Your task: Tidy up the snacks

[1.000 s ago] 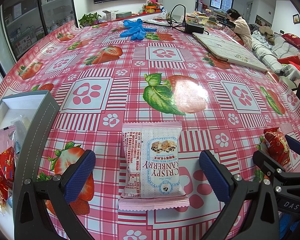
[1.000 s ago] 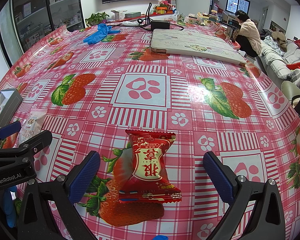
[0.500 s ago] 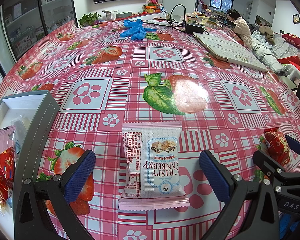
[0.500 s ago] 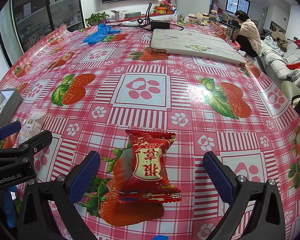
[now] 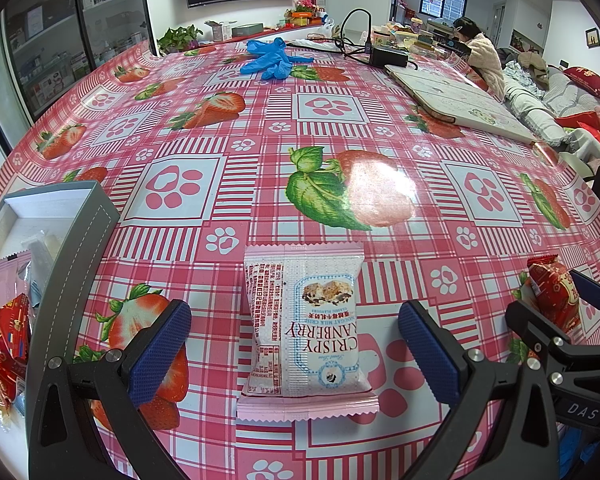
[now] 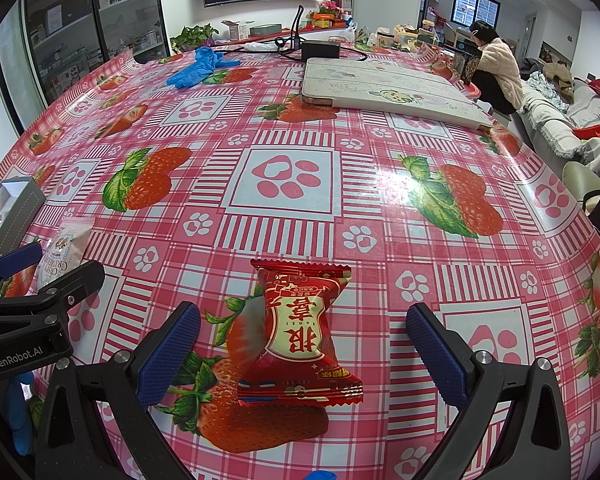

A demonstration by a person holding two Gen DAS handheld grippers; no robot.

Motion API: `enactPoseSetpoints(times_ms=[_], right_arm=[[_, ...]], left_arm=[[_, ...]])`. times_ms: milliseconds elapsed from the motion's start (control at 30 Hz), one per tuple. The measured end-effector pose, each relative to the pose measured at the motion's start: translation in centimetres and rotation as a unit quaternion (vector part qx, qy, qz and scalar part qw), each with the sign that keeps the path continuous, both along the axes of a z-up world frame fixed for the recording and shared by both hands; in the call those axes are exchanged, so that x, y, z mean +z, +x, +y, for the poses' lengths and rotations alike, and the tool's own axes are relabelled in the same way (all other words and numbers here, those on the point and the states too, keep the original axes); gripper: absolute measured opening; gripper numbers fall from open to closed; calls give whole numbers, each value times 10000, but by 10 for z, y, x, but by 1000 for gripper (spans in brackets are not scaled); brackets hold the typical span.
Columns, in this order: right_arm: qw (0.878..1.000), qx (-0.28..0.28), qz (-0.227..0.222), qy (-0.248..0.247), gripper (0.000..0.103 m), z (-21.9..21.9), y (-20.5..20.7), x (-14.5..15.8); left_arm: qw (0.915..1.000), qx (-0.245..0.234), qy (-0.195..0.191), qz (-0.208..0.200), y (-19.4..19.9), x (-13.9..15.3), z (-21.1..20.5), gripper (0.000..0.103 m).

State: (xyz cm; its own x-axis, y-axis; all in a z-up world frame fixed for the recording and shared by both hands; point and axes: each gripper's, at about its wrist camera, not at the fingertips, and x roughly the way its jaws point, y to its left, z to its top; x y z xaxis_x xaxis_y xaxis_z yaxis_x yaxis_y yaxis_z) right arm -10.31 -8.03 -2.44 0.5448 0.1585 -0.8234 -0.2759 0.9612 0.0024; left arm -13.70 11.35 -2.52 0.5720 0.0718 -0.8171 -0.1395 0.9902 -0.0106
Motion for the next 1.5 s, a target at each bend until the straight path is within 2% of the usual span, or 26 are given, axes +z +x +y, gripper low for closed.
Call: enactPoseSetpoints(times_ms=[500,567,633,667,700,733,800,867,967,1133,1267,1500], right_arm=[[10000,-3,3,5,103,0,0,0],[10000,8,30,-9,102,0,1,0],[10000,-48,72,12,88,-2,0,3],[10000,-50,55,37,68,-3,0,5],[10000,-30,57,59,48,-4,-1,9],[9999,14,104,96,40,-4,-1,11],[9995,68,249,154,33,-3,1,14],[9983,92,441,380,29,-3,3,17],[9956,218,538,742,28,8,1,30],[9895,963,404,995,28,67,-14,63],[9795,1596,421,1159,28,124,-29,79],[9515,2759,586,1227,28,238,-63,88]], left_arm=[[10000,1,12,4,0,0,0,103],[10000,36,13,-11,-2,1,1,100],[10000,22,15,-83,-5,4,0,81],[9999,-33,11,-114,-7,7,-2,73],[9999,-84,-1,-115,-6,8,-3,56],[9998,-183,-13,-83,-6,10,-5,45],[9996,-236,-128,29,-4,12,-5,43],[9980,-210,-597,94,-9,16,3,43],[9962,-95,-867,-12,-23,28,15,43],[9939,264,-972,-453,-65,65,55,43],[9912,746,-783,-757,-104,87,97,43],[9816,1734,-467,-657,-149,81,170,44]])
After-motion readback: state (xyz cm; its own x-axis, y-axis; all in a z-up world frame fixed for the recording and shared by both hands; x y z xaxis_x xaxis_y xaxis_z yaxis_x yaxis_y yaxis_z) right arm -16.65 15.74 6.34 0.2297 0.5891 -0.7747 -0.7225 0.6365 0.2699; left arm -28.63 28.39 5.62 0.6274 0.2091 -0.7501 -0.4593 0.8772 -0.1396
